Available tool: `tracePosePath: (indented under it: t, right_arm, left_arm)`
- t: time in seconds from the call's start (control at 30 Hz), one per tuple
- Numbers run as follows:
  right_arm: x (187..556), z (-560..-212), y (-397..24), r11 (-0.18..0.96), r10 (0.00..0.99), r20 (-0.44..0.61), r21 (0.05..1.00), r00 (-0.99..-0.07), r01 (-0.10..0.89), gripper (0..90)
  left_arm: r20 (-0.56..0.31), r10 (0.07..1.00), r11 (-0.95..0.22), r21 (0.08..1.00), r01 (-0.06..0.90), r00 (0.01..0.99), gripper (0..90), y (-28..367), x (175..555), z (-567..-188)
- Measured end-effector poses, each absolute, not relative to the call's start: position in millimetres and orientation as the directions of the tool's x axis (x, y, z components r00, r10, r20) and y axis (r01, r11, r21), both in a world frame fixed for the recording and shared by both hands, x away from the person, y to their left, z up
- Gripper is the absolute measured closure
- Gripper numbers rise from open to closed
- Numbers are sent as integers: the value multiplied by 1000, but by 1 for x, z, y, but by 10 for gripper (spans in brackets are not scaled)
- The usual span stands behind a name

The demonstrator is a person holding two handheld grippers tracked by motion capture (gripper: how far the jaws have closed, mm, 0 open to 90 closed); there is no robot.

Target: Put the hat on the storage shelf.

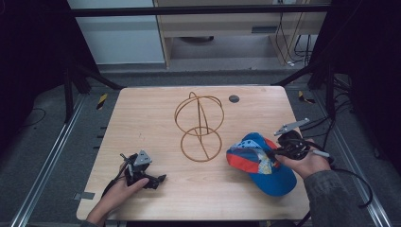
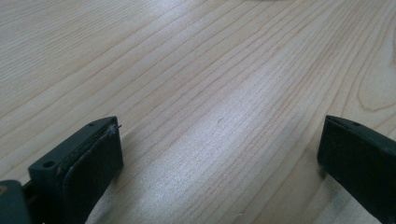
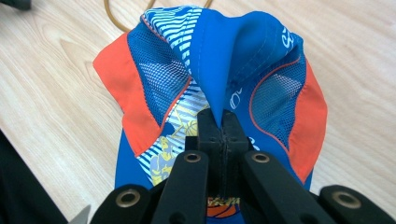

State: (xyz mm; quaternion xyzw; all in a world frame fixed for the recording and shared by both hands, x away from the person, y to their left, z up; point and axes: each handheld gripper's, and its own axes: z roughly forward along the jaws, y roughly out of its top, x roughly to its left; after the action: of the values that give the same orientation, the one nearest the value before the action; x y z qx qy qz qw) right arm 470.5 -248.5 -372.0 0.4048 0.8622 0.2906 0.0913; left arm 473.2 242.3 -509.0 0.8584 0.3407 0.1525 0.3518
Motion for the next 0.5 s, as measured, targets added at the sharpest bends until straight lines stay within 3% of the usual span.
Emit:
tracePosePath:
  t: [0.5]
  right_arm:
    - [469, -294, -259, 504, 757, -22, 657, -653, 561, 900]
  left_arm:
    - [20, 694, -516, 711, 478, 720, 0, 242, 473, -509]
